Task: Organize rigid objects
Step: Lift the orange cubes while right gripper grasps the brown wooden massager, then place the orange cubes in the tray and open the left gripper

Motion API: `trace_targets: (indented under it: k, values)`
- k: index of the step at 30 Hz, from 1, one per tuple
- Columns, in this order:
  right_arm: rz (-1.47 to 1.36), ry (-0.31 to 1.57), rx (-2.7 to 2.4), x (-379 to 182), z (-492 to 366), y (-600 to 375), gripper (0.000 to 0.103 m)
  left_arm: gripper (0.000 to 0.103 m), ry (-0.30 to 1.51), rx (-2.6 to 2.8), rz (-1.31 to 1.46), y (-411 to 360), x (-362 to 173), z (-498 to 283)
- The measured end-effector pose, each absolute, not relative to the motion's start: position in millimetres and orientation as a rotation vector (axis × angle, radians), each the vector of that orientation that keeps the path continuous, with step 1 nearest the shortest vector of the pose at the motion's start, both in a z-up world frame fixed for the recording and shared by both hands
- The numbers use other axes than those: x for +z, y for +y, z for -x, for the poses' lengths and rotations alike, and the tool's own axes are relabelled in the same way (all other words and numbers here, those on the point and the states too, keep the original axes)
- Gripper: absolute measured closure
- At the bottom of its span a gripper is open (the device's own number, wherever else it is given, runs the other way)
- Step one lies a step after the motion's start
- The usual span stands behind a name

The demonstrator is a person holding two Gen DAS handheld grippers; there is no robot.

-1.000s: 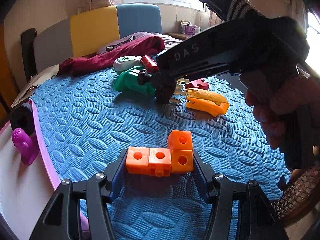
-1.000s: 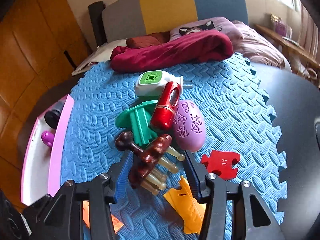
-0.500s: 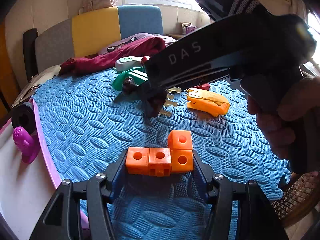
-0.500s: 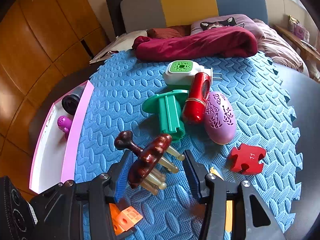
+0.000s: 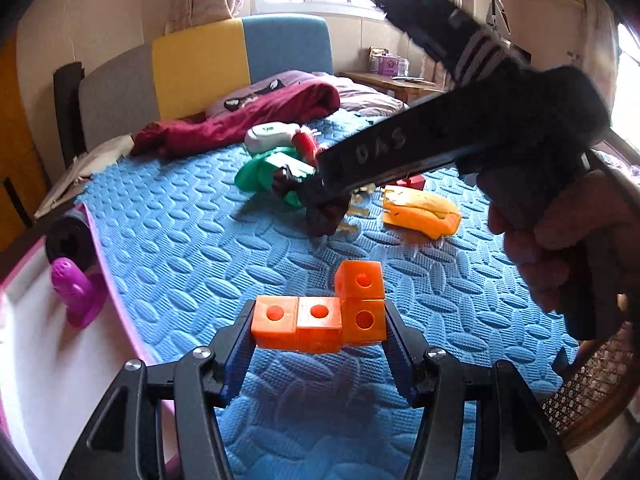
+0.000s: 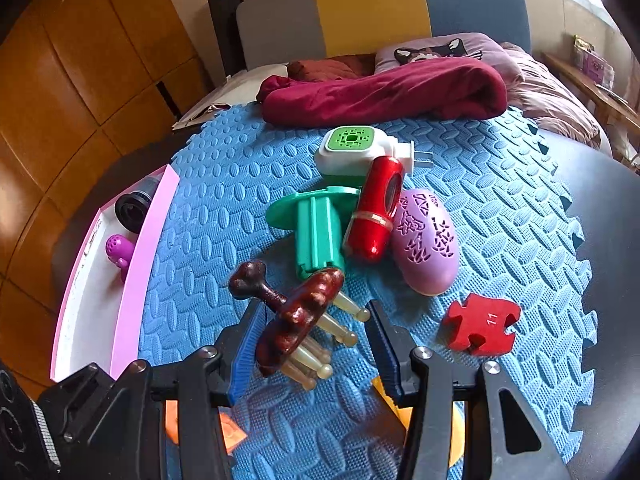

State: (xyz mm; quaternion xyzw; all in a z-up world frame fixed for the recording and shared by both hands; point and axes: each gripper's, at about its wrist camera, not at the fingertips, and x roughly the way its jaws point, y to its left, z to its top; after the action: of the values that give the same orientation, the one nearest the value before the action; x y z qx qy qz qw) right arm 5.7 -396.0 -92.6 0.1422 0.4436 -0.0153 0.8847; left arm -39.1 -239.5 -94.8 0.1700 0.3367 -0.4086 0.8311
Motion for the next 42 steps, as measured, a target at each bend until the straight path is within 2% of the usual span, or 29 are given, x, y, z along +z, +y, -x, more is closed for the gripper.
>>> trace_targets:
  k: [12,21,26,32,42]
  values:
    - [-0.255,0.912,-0.057,-91.2,-4.6,-393.5,0.052,0.044,0.709,-0.837,-0.310,-208.6,-70.3,38.2]
    - [-0.195,0.905,-0.064,-89.9,-3.5,-386.1,0.052,0.043,0.712,-0.789,-0.136,-156.1,-35.0,19.7]
    - [-0.164,0.905,-0.075,-89.3,-3.2,-383.0,0.052,0.043,0.735,-0.618,-0.022,-111.4,-28.0,-24.2]
    - [-0.139,0.903,-0.076,-89.0,-3.3,-380.4,0.052,0.043,0.897,-0.391,0.117,-63.1,-56.6,-95.0]
    - [-0.124,0.900,-0.080,-89.4,-3.4,-379.5,0.052,0.043,0.937,-0.288,0.124,-56.7,-69.7,-160.8]
